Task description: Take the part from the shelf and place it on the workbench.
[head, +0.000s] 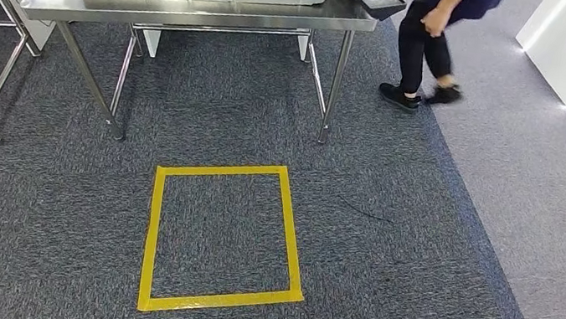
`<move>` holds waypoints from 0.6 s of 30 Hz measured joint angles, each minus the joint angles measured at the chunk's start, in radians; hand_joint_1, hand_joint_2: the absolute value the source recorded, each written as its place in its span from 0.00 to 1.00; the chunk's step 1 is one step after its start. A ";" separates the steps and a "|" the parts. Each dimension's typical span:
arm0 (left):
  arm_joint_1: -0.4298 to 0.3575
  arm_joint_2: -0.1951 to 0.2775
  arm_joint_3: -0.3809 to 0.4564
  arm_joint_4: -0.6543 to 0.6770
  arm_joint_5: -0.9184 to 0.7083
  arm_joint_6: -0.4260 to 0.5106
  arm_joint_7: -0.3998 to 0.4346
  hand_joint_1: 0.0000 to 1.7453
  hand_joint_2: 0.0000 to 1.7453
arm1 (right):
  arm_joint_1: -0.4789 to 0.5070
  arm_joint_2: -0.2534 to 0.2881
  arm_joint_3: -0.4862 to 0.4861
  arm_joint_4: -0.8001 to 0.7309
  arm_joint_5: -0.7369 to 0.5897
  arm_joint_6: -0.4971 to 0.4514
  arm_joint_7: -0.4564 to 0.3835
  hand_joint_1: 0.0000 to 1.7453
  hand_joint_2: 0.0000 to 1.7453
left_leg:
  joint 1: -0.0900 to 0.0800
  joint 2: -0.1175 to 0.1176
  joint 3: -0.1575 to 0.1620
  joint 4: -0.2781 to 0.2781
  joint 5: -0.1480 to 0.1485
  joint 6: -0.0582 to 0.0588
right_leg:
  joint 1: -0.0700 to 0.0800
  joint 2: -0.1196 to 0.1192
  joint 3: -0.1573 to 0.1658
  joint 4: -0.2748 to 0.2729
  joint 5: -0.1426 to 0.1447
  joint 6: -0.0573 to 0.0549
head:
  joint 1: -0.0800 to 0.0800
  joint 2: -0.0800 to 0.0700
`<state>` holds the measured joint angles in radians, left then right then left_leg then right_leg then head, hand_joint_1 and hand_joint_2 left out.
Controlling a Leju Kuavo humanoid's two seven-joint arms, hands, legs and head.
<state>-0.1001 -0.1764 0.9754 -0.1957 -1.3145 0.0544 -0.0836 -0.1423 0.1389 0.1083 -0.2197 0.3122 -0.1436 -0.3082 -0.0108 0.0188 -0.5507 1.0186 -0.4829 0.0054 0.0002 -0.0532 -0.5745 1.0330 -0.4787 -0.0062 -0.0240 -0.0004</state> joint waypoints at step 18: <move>0.000 -0.013 0.009 0.000 0.023 -0.017 -0.074 0.00 0.00 | 0.017 -0.005 0.000 0.003 0.081 -0.118 0.012 0.00 0.00 | 0.000 0.000 0.000 0.000 0.000 0.000 | -0.001 0.000 0.000 0.000 0.000 0.000 | 0.000 0.000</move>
<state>-0.1002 -0.1890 0.9847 -0.1957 -1.2914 0.0371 -0.1576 -0.1256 0.1337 0.1083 -0.2167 0.3934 -0.2619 -0.2961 -0.0105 0.0189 -0.5508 1.0188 -0.4830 0.0055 -0.0003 -0.0530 -0.5745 1.0330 -0.4787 -0.0061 -0.0240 -0.0004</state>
